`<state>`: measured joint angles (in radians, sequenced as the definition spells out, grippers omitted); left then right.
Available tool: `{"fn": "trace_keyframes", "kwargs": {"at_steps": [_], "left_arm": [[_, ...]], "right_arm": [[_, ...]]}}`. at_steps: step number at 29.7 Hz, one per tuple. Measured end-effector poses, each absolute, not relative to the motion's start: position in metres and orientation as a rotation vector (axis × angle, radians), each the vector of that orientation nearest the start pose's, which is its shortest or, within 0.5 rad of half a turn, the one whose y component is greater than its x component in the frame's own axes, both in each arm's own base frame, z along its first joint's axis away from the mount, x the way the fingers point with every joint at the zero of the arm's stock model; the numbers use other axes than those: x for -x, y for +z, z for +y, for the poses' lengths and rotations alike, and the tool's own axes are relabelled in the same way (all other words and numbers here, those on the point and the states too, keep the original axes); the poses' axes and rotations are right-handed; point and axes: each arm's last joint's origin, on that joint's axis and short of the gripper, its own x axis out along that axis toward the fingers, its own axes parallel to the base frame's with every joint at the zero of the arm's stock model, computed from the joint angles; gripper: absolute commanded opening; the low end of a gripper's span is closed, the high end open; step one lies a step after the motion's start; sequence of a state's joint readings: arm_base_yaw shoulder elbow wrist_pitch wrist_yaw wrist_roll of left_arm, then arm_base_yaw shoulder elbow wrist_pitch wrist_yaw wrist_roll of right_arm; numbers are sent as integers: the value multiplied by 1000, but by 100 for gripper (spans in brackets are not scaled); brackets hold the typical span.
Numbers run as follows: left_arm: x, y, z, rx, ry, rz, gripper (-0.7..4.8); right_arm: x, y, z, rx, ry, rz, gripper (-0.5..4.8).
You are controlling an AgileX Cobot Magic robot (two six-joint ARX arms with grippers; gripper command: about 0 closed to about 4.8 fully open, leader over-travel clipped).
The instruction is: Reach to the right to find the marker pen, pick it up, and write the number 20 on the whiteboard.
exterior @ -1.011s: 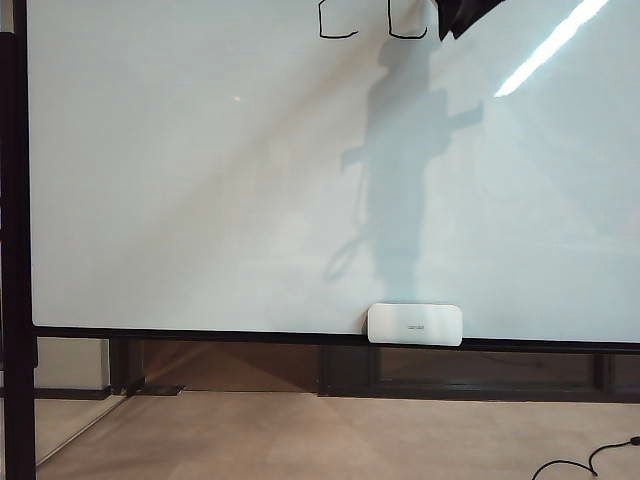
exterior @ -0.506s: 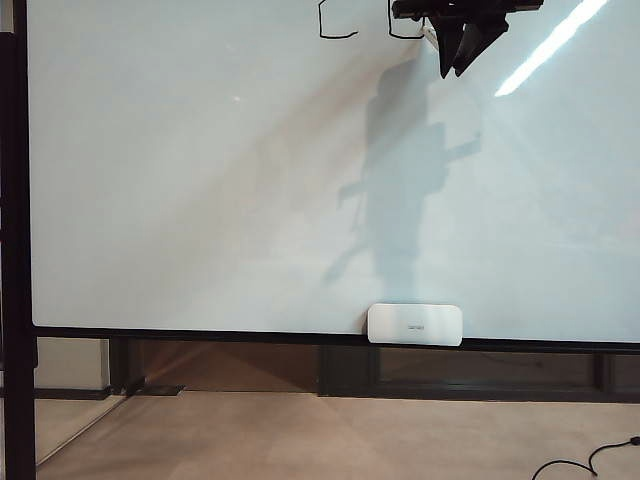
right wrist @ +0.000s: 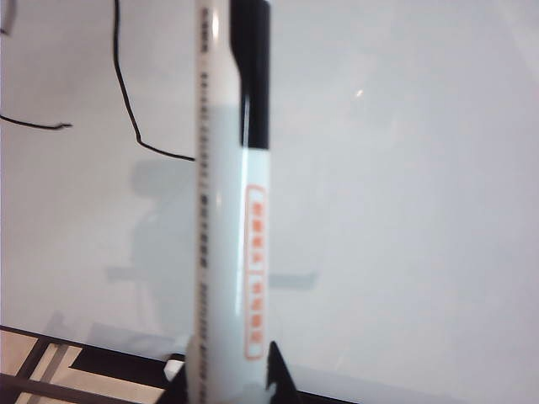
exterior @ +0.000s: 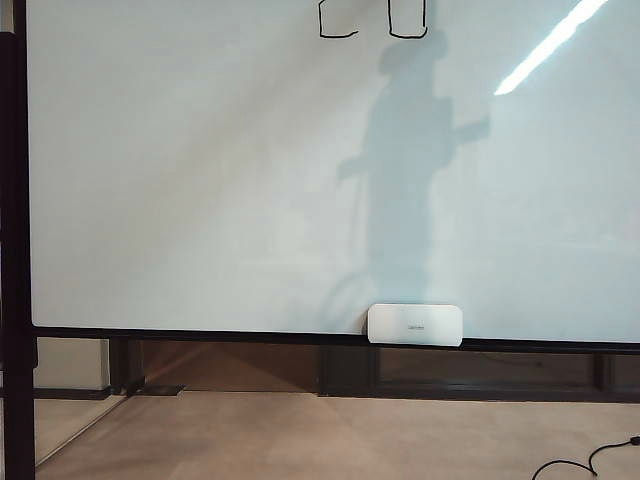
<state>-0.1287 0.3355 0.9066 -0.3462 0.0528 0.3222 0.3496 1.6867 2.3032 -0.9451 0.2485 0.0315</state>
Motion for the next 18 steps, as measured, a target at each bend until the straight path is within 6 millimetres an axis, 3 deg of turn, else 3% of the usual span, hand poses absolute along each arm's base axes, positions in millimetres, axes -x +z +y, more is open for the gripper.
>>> {"fn": "trace_keyframes", "kwargs": {"at_steps": [5,8,14,18], "left_arm": [[-38,389,-4,-318,-66,-173,13],[-17,403,1,-344,-3,-173,13],[13,421,5,-336,17,-166,12],[40,423,9,-303,10,-142,12]], "right_arm": [[-219,558,71,105,46,247,-2],[-167,569,50,124,9,241,-2],[-97,581,25,95,-2,154,-2],[-57,579,10,86,-4,146,-2]]}}
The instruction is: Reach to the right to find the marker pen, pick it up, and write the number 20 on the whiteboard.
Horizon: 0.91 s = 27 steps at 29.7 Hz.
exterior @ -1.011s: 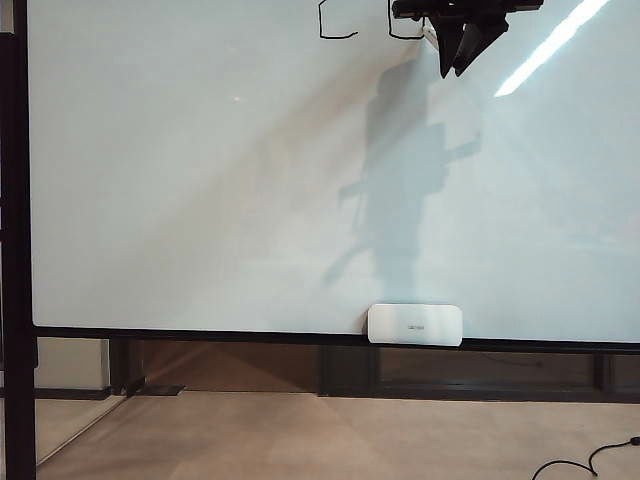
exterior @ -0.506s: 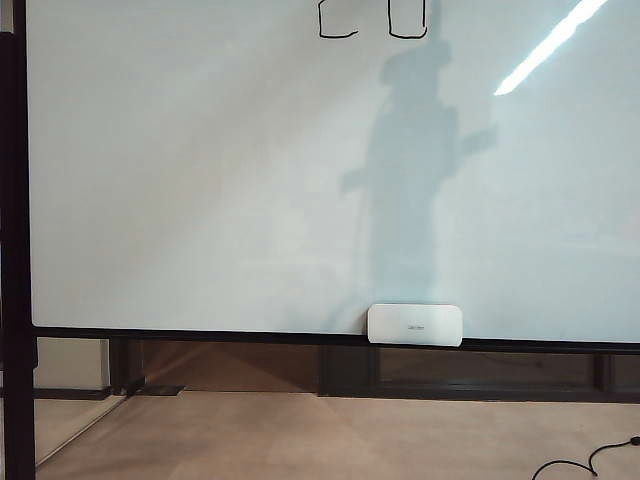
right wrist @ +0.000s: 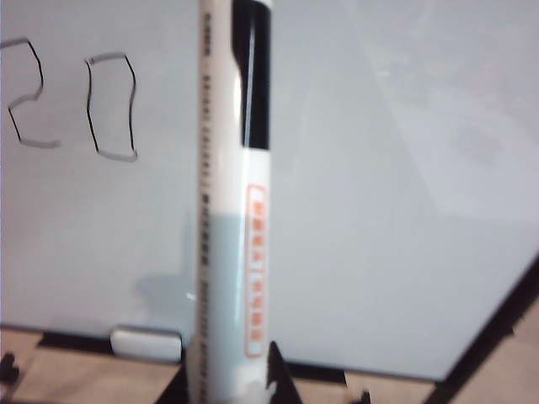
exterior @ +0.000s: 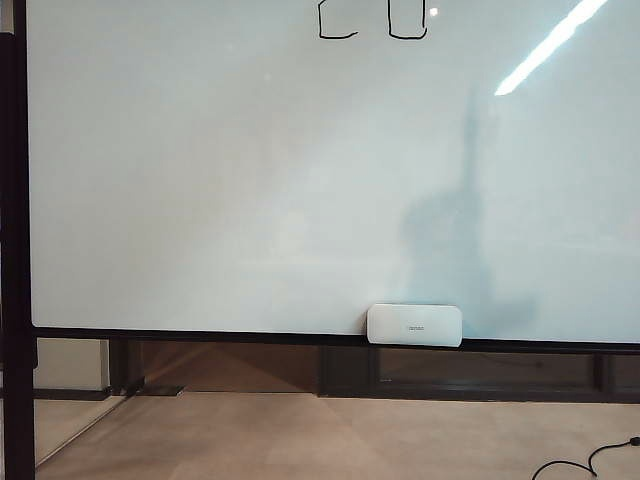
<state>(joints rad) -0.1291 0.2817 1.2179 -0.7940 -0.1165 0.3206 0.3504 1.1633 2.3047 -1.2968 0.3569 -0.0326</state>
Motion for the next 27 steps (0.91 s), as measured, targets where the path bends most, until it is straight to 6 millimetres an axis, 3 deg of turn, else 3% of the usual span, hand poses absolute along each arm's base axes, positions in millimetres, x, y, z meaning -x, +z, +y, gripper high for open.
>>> {"fn": "trace_keyframes", "kwargs": {"at_steps": [8,12,16,22,27], "left_arm": [[114,403,12,-219,-220,-136,-6],[150,398,14,-143,-294,-121,-6],[182,393,17,-89,-342,-106,-6],[207,388,16,56,-491,-117,-6],[204,381,4,104,-559,-76,-6]], "right_arm": [[12,558,-15,80,-3,134,-2],[59,535,-31,38,31,76,-2],[83,510,-40,24,37,68,-2],[118,464,-45,-6,85,50,-1],[127,425,-39,-5,110,80,-1]]}}
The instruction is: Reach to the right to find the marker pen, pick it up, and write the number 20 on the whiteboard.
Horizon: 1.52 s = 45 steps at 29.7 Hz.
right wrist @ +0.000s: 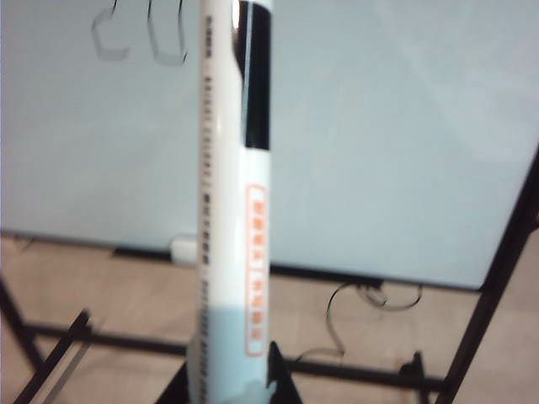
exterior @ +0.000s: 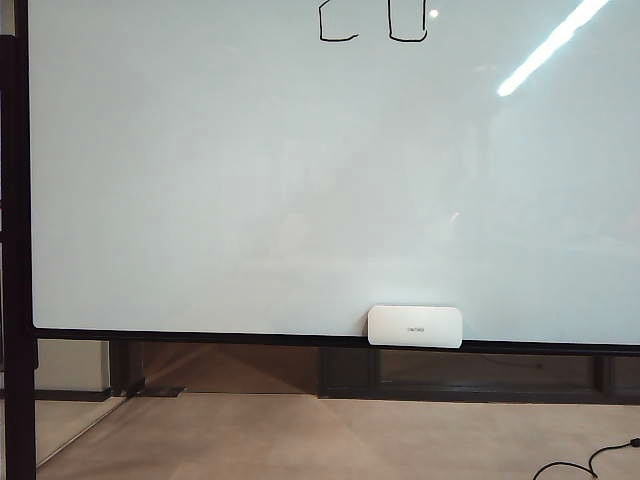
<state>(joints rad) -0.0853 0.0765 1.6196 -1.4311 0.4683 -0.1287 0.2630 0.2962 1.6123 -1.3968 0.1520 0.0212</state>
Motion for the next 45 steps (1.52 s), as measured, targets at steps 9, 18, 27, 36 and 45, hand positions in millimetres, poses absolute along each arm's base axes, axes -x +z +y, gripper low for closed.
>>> {"fn": "trace_keyframes", "kwargs": {"at_steps": [9,18,27,36,45], "left_arm": [[173,354,-31,86,-558,32,-6],[115,336,-35,111,-503,184,-6],[39,330,-20,115,-285,43,-6],[-54,258,-3,145,-260,0,5],[-79,217,4,227,-146,3,27]], "right_arm": [[135,357,-19,-48,167,104,-1],[84,327,2,-71,224,227,-1],[4,300,6,-74,227,131,0],[-55,253,7,-155,209,41,-1],[-79,217,7,-182,205,11,-1]]}}
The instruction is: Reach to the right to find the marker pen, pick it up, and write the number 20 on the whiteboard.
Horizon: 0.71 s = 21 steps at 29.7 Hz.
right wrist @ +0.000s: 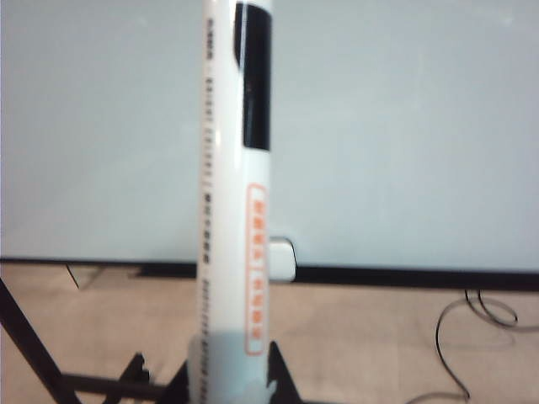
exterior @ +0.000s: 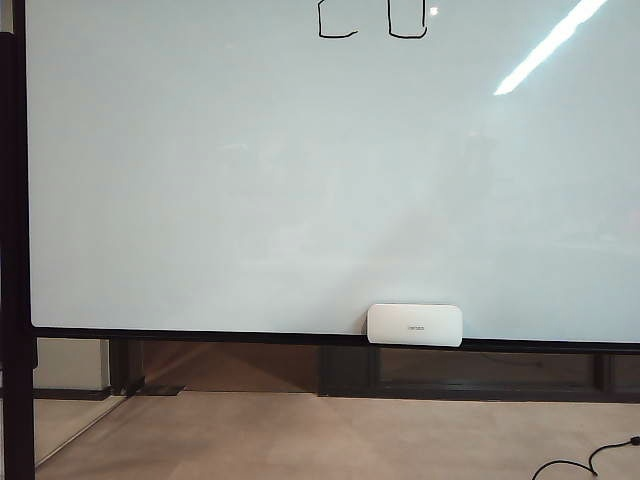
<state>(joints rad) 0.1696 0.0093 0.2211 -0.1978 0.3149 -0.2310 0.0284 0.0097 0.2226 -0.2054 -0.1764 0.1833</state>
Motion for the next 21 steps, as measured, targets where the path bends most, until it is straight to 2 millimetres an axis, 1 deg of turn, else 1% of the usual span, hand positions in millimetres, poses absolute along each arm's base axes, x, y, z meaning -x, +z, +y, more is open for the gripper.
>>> {"fn": "trace_keyframes", "kwargs": {"at_steps": [4,10,13,17,21], "left_arm": [[-79,220,7,257,-66,-31,27],[-82,215,7,214,-61,-48,27],[-86,204,8,213,-59,-37,27],[-92,186,9,217,-58,-15,26],[-96,171,10,217,-60,-12,26]], "right_arm": [[-85,198,7,-186,180,67,-1],[-90,181,7,-188,170,109,-1],[-91,176,7,-178,170,118,-1],[-93,169,7,-122,161,126,-1],[-95,159,6,-112,148,148,-1]]}}
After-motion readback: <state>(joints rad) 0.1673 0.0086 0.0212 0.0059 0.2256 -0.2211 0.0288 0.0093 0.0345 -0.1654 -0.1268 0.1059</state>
